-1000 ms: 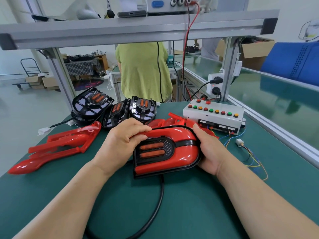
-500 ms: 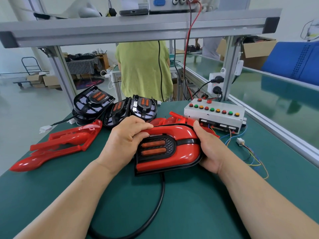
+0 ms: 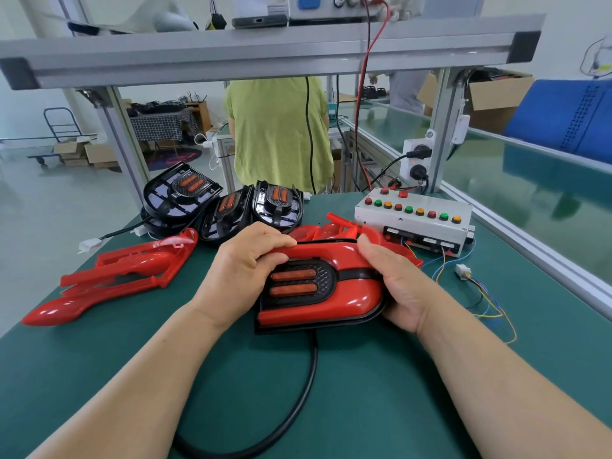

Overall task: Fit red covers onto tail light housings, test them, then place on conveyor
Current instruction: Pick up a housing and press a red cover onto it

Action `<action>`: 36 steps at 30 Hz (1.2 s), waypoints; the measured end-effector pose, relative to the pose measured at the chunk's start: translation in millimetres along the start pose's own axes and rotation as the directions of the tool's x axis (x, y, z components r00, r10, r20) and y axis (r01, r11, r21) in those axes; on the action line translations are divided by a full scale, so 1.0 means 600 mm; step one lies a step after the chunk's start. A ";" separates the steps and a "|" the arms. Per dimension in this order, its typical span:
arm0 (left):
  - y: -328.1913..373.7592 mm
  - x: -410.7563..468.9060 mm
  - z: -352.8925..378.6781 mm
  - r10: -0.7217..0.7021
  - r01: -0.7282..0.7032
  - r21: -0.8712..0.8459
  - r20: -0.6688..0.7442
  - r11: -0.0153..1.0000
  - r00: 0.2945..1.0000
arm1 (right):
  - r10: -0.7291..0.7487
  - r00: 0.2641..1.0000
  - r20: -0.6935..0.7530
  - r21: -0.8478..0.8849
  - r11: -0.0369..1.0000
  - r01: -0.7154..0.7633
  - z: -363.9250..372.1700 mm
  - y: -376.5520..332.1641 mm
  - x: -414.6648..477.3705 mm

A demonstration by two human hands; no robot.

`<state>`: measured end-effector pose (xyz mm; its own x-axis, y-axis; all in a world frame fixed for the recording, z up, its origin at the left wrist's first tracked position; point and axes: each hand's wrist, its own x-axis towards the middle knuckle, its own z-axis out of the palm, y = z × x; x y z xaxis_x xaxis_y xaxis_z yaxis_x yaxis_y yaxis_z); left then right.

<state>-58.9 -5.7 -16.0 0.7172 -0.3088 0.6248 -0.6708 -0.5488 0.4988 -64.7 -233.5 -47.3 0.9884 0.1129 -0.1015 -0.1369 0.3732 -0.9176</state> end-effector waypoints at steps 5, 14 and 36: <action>-0.003 0.002 -0.019 0.029 -0.028 0.031 -0.032 0.999 0.999 | 0.041 0.995 -0.094 -0.004 0.999 -0.041 0.001 -0.004 0.004; 0.001 0.001 -0.014 0.049 -0.049 0.031 0.024 0.998 0.999 | 0.032 0.995 -0.099 -0.008 0.999 -0.033 0.000 -0.002 0.004; -0.004 0.006 -0.021 0.044 -0.042 -0.020 0.101 0.999 0.994 | 0.022 0.995 -0.098 -0.086 0.996 -0.030 -0.002 -0.007 0.001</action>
<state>-56.9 4.3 -7.6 0.7022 -0.4092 0.5826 -0.7042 -0.5196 0.4839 -63.6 -236.0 -43.7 0.9869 0.0301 -0.1586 -0.1604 0.2894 -0.9437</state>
